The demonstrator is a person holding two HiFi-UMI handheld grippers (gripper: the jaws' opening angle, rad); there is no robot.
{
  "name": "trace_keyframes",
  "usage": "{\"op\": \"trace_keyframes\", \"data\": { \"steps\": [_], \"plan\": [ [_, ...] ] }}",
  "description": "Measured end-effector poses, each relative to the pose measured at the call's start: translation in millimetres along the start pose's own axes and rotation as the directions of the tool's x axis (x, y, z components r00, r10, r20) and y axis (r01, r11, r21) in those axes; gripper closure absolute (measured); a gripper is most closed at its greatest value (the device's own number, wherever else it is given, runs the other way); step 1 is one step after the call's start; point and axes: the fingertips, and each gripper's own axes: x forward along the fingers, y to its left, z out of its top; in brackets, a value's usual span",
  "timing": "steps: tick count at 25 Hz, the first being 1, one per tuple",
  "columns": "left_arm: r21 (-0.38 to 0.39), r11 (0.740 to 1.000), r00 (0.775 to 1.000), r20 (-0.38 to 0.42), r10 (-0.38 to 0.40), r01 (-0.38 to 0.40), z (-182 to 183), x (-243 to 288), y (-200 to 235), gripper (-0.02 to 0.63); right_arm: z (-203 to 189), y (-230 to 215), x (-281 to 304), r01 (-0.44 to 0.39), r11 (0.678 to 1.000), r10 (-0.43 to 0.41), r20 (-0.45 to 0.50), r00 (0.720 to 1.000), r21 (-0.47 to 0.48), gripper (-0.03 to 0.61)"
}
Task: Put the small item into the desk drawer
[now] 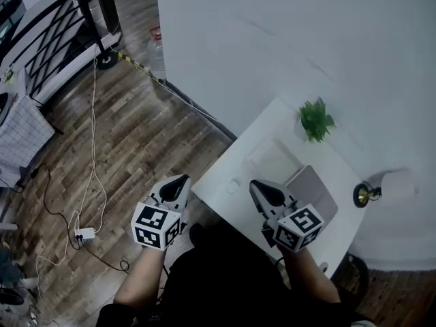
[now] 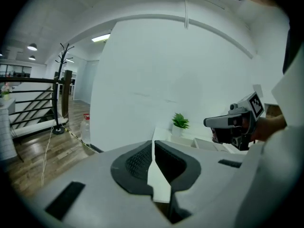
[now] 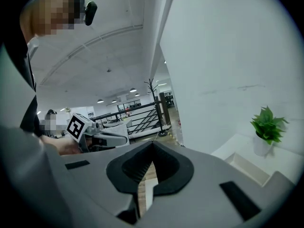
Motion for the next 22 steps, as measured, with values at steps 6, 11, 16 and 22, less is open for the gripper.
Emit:
{"op": "trace_keyframes", "data": {
  "steps": [6, 11, 16, 22],
  "plan": [
    [0.011, 0.997, 0.996, -0.034, -0.082, 0.083, -12.2, 15.8, -4.3, 0.587, -7.1, -8.3, -2.1, 0.059, 0.998, -0.058, -0.012, 0.998, 0.020, 0.575],
    [0.031, 0.990, 0.987, -0.084, -0.134, 0.137, -23.5, 37.0, -15.3, 0.503, -14.2, -21.8, -0.8, 0.074, 0.996, -0.074, -0.003, 0.997, 0.049, 0.575],
    [0.042, 0.983, 0.977, -0.124, -0.172, 0.178, -30.6, 60.2, -26.9, 0.455, -24.2, -39.3, 2.6, 0.078, 0.994, -0.077, -0.012, 0.997, 0.073, 0.575],
    [0.037, 0.967, 0.940, -0.246, -0.237, 0.253, -69.6, 90.7, -44.2, 0.371, -37.7, -63.2, -3.8, 0.109, 0.987, -0.108, -0.016, 0.994, 0.115, 0.575]
  ]
}}
